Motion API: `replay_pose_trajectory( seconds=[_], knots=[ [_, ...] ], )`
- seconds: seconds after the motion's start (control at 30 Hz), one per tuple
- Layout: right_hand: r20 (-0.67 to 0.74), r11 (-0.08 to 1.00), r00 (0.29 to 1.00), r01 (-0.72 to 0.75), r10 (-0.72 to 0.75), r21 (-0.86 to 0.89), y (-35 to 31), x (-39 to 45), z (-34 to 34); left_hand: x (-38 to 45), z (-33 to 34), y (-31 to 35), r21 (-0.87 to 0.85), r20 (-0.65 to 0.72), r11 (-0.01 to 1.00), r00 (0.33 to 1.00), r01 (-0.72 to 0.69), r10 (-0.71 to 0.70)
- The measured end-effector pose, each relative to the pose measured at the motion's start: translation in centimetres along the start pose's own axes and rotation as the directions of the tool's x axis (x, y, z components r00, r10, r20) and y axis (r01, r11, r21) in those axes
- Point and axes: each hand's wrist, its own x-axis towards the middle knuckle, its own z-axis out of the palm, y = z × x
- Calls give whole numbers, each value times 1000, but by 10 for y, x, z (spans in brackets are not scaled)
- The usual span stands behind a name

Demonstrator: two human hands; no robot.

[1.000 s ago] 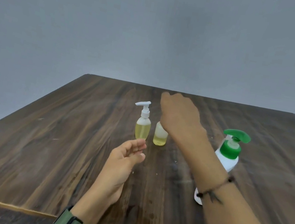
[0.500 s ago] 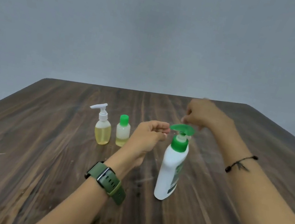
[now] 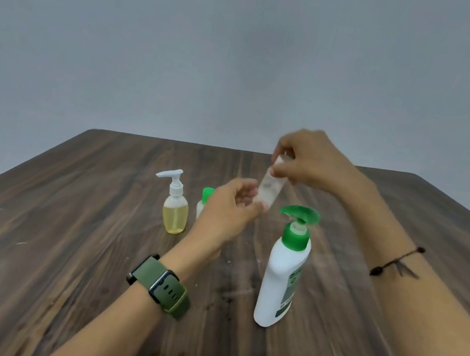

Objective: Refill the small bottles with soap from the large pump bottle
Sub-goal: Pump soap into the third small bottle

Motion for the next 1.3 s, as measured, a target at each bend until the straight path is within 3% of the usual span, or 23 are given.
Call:
replay_pose_trajectory(
  seconds=[0.1, 0.2, 0.27, 0.4, 0.53, 0.63, 0.7, 0.77, 0.87, 0.97, 1.1, 1.23, 1.3],
  knots=[
    [-12, 989, 989, 149, -149, 11, -45, 2, -19, -8, -24, 17, 211, -135, 966, 974, -150, 180],
    [43, 971, 973, 221, -226, 95, -79, -2, -16, -24, -45, 20, 287, -269, 938, 923, -197, 276],
    [88, 972, 971, 214, -222, 96, -92, -4, -3, -35, -57, 11, 312, -307, 937, 917, -158, 257],
    [105, 980, 982, 167, -156, -110, -111, -13, 34, -58, -68, -18, 335, -336, 941, 928, -41, 160],
    [184, 955, 944, 290, -273, -69, -127, -27, 65, -73, -78, -37, 372, -318, 928, 941, 13, 114],
    [265, 941, 903, 328, -337, 78, -125, -33, 65, -81, -85, -42, 336, -304, 942, 950, 29, 79],
    [171, 952, 939, 277, -297, 131, -124, -33, 66, -83, -86, -43, 337, -293, 941, 954, 32, 72],
    [89, 971, 967, 234, -237, 49, -124, -31, 69, -85, -86, -44, 349, -283, 936, 957, 35, 70],
    [142, 947, 937, 322, -319, 4, -127, -32, 75, -90, -87, -46, 365, -238, 929, 970, 50, 41],
    [169, 884, 872, 433, -460, 175, -122, -39, 72, -93, -99, -51, 256, -176, 965, 984, 64, -18],
    [-32, 743, 841, 494, -540, 452, -117, -48, 84, -99, -114, -46, 123, 37, 989, 996, 80, -85],
    [-167, 618, 880, 436, -444, 655, -118, -53, 105, -103, -114, -39, -48, 164, 990, 978, 136, -126],
    [-235, 455, 910, 379, -342, 806, -119, -52, 106, -105, -113, -40, -31, 217, 985, 963, 170, -159]
  ],
)
